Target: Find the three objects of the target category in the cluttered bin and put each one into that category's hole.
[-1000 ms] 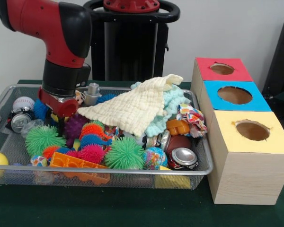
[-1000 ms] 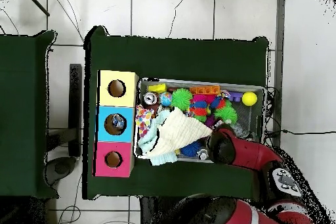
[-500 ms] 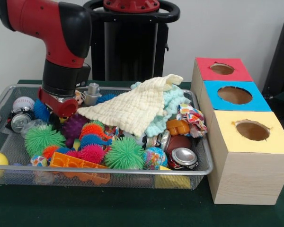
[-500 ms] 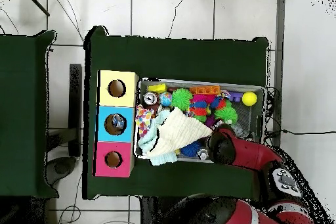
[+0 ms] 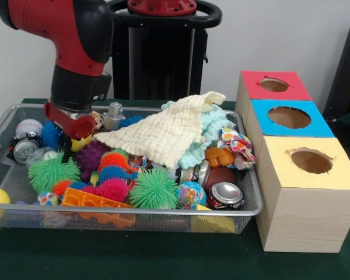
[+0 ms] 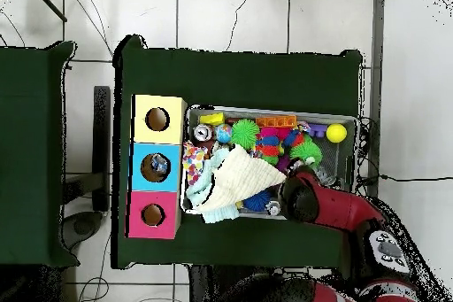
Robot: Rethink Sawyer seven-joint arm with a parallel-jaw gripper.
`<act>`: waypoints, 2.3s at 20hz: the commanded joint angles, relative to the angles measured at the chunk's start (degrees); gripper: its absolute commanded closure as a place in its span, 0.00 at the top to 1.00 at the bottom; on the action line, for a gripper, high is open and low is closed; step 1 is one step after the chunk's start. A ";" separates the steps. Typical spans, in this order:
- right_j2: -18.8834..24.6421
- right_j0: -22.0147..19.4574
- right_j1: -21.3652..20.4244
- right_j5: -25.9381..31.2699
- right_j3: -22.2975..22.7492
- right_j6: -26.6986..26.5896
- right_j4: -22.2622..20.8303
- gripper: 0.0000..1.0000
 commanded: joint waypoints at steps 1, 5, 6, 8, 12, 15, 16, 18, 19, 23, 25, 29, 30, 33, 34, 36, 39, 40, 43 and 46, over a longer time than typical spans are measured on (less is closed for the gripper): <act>1.13 2.40 -9.67 4.53 5.91 5.74 2.47 0.00; 1.01 3.22 -12.86 7.24 7.61 5.49 3.33 0.00; 1.03 3.30 -13.08 7.50 7.86 5.50 3.49 0.00; 0.74 3.67 -13.10 7.06 8.26 5.80 3.72 0.00; -0.05 4.63 -13.26 7.04 8.67 6.13 4.45 0.00; -0.85 5.81 -13.87 7.51 9.97 6.95 5.56 0.00; -1.06 6.16 -14.05 7.83 10.52 7.22 6.02 0.00; -1.90 7.33 -14.15 7.71 11.85 8.11 7.04 0.00; -2.48 8.04 -14.17 7.45 12.45 8.61 7.54 0.00; -4.22 10.76 -14.23 7.12 14.30 10.03 9.80 0.00; -4.59 11.49 -14.21 7.12 14.73 10.10 10.79 0.00; -4.73 11.68 -13.79 6.87 14.93 9.34 12.37 0.00; -4.80 11.83 -13.84 6.58 15.33 9.37 12.59 0.00; -5.05 12.31 -13.76 6.18 16.03 9.06 13.47 0.00; -4.95 12.26 -13.35 5.84 16.14 9.04 13.70 0.00; -4.52 11.93 -12.30 5.26 16.28 8.93 14.15 0.00; -4.16 11.55 -10.21 3.33 15.92 8.70 14.40 0.00; -3.97 11.26 -9.74 2.98 15.79 8.50 14.41 0.00; -3.62 10.97 -8.88 2.35 15.94 8.43 14.63 0.00; -4.04 11.11 -9.06 1.83 17.37 9.09 14.86 0.00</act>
